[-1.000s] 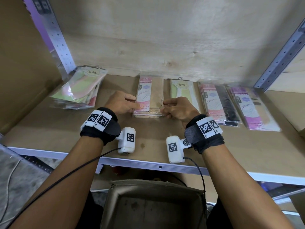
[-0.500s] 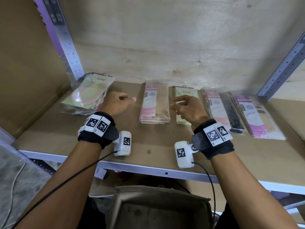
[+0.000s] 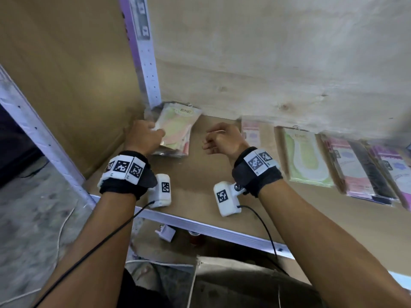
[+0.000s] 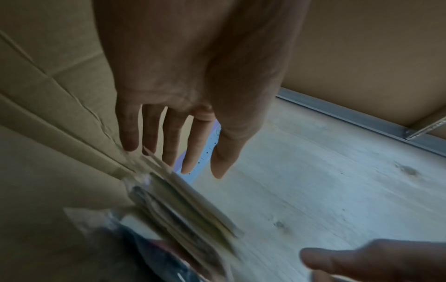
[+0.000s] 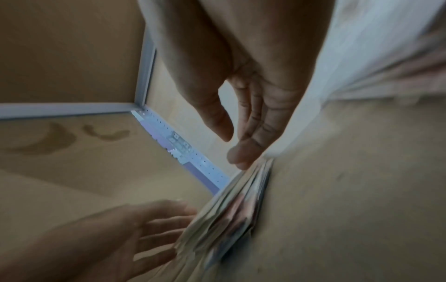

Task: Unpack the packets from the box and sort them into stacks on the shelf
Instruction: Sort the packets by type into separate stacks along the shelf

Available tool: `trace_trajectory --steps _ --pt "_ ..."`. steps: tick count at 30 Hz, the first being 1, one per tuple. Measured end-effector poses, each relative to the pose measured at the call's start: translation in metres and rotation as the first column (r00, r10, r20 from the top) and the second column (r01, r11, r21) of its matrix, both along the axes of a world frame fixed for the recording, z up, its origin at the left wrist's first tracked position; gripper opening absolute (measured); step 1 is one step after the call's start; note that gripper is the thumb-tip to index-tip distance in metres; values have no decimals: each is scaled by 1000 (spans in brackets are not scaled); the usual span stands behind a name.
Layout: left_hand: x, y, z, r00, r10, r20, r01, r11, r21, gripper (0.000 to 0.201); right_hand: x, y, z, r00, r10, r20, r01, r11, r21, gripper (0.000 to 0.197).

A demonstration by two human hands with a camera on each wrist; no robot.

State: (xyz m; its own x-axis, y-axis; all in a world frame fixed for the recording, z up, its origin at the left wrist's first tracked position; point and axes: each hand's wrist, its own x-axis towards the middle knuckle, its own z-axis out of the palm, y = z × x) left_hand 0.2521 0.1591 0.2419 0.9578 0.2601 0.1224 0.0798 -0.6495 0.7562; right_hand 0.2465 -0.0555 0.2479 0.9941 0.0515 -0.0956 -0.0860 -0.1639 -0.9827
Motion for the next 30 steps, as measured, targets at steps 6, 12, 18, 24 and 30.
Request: trace_trajectory --steps 6,12,18,24,30 --pt "-2 4 1 999 -34 5 34 996 77 24 16 42 -13 997 2 -75 -1 1000 18 25" --pt "-4 -1 2 998 -59 5 59 998 13 20 13 36 -22 989 -55 -139 52 998 -28 16" --pt "-12 -15 3 997 -58 -47 58 998 0 17 -5 10 -17 985 -32 -171 30 999 -15 22" --pt "-19 -32 8 995 -59 -79 58 998 -5 26 -21 -14 -10 997 -34 76 64 899 -433 20" --pt "-19 -40 15 997 -28 -67 23 997 -80 41 -35 -32 7 979 26 201 92 828 -554 18"
